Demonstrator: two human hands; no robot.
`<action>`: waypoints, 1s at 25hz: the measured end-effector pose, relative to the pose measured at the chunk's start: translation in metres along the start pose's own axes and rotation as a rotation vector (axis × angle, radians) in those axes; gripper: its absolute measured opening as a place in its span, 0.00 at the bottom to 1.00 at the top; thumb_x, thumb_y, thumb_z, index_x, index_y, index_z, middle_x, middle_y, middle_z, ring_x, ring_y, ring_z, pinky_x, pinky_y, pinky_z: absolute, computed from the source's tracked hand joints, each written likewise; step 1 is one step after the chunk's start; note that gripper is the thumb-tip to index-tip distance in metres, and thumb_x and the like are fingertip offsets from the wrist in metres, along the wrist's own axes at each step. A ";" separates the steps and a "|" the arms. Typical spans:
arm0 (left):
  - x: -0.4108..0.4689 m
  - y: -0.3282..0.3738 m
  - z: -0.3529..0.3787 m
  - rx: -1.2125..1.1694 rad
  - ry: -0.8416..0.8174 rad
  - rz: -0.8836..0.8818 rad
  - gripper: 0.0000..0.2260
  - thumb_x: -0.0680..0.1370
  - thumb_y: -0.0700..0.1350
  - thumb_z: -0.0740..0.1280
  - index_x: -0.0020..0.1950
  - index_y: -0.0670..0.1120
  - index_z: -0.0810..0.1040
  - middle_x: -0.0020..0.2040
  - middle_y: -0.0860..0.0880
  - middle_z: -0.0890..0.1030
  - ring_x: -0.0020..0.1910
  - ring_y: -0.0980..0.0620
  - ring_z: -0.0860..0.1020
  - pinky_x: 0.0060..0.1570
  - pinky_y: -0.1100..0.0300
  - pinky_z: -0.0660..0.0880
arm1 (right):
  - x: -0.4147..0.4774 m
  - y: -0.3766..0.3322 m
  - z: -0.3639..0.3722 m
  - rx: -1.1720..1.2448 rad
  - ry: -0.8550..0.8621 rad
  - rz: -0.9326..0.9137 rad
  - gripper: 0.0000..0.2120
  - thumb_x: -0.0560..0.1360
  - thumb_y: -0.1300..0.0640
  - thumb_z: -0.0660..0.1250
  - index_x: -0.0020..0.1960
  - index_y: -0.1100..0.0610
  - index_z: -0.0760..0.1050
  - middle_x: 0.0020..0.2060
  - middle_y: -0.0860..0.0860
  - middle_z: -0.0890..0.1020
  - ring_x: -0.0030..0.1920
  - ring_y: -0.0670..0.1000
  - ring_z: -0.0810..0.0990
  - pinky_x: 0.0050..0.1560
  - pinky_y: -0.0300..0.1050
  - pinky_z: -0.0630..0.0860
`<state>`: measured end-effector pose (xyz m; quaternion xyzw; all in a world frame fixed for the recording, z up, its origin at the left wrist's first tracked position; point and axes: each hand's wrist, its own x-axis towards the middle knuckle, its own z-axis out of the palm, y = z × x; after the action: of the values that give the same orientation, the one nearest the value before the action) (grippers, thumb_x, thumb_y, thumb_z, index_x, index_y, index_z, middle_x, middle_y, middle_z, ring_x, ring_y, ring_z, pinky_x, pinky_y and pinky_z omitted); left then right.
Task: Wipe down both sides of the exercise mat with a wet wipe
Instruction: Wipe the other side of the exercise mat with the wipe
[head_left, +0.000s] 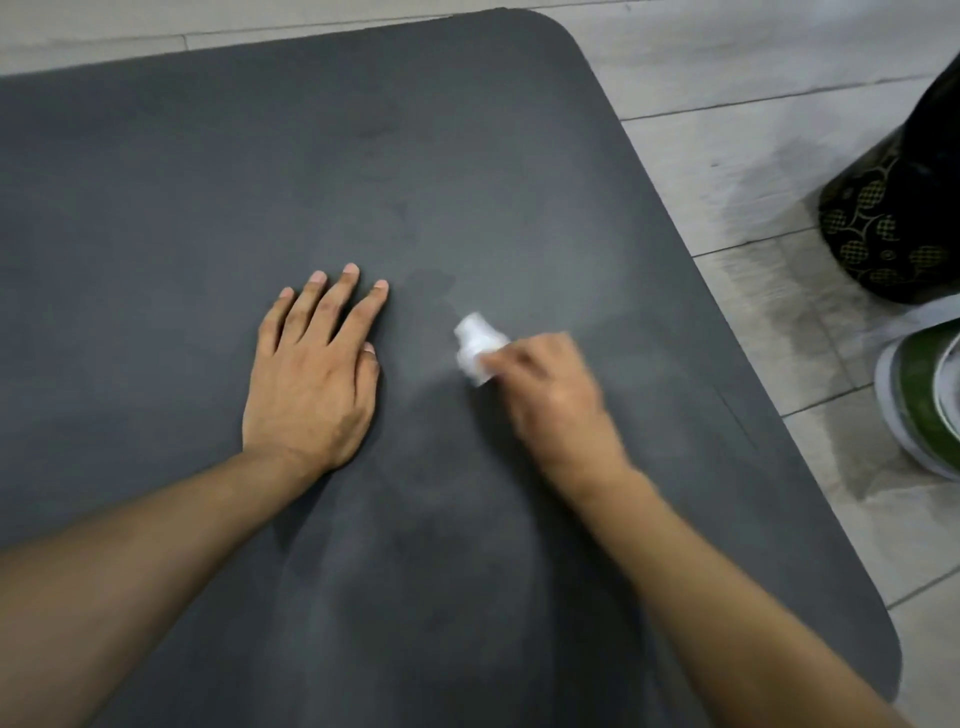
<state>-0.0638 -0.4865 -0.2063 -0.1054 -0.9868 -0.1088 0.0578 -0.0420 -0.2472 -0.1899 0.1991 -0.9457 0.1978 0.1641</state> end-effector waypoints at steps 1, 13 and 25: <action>0.000 0.000 0.000 0.004 0.006 -0.003 0.26 0.82 0.48 0.51 0.81 0.49 0.64 0.80 0.45 0.65 0.80 0.42 0.61 0.79 0.44 0.54 | 0.008 0.031 -0.008 -0.093 0.057 0.136 0.10 0.77 0.63 0.65 0.55 0.59 0.82 0.42 0.58 0.78 0.44 0.56 0.71 0.46 0.52 0.73; 0.003 0.001 0.000 0.007 0.003 -0.008 0.26 0.81 0.47 0.52 0.80 0.50 0.65 0.80 0.46 0.66 0.79 0.43 0.62 0.79 0.44 0.56 | 0.039 0.006 0.023 -0.024 0.027 0.085 0.11 0.74 0.68 0.68 0.53 0.59 0.81 0.42 0.57 0.76 0.43 0.57 0.71 0.44 0.52 0.73; 0.007 -0.001 -0.002 -0.018 -0.018 -0.007 0.26 0.79 0.45 0.55 0.79 0.47 0.67 0.80 0.46 0.66 0.79 0.41 0.63 0.77 0.42 0.58 | 0.070 -0.029 0.040 0.086 -0.084 -0.110 0.12 0.76 0.66 0.67 0.59 0.60 0.80 0.45 0.56 0.78 0.44 0.56 0.73 0.50 0.50 0.74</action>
<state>-0.0708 -0.4865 -0.2034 -0.1034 -0.9866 -0.1168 0.0477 -0.0995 -0.3113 -0.1887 0.2660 -0.9299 0.2205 0.1260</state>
